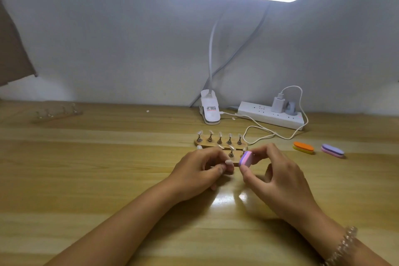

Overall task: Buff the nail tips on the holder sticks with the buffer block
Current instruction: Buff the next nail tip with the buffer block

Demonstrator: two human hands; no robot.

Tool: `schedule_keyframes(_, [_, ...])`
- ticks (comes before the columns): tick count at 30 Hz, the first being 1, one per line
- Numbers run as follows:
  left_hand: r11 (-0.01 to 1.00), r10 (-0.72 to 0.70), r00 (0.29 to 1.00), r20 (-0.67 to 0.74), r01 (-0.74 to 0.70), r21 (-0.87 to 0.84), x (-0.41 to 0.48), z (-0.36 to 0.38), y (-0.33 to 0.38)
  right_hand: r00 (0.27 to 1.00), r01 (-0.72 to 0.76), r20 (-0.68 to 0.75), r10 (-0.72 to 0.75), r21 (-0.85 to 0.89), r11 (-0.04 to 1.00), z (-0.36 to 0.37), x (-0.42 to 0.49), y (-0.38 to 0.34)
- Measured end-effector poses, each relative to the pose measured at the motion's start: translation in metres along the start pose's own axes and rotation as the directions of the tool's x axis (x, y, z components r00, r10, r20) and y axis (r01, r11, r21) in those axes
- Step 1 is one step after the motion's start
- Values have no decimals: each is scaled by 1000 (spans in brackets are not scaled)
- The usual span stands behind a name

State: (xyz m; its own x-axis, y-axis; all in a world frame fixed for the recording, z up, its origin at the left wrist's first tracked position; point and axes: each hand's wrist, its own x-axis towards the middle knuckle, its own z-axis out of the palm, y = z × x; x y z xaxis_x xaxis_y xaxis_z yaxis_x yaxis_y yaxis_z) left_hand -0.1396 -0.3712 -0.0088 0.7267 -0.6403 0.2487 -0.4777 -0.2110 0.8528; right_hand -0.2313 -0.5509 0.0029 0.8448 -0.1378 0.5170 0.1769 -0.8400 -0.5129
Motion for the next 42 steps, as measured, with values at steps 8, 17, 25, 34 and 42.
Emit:
schedule_keyframes(8, [999,16,1000,2,-16,37,3,0,-3,992,113,63,-106,-119,986,0,-4,-7])
schedule_keyframes(17, [996,-5,1000,19,4,84,2,1,-3,995,76,78,-68,-107,991,1,-1,-3])
schedule_keyframes(25, [995,-21,1000,19,19,97,1,0,-3,995,73,79,-65,-113,991,0,-2,-3])
schedule_keyframes(34, [996,-2,1000,-8,2,87,1,-1,-3,988,121,105,-110,-108,987,0,-3,-6])
schedule_keyframes(42, [998,10,1000,-21,-9,67,2,1,-2,990,106,106,-98,-67,992,0,-2,-4])
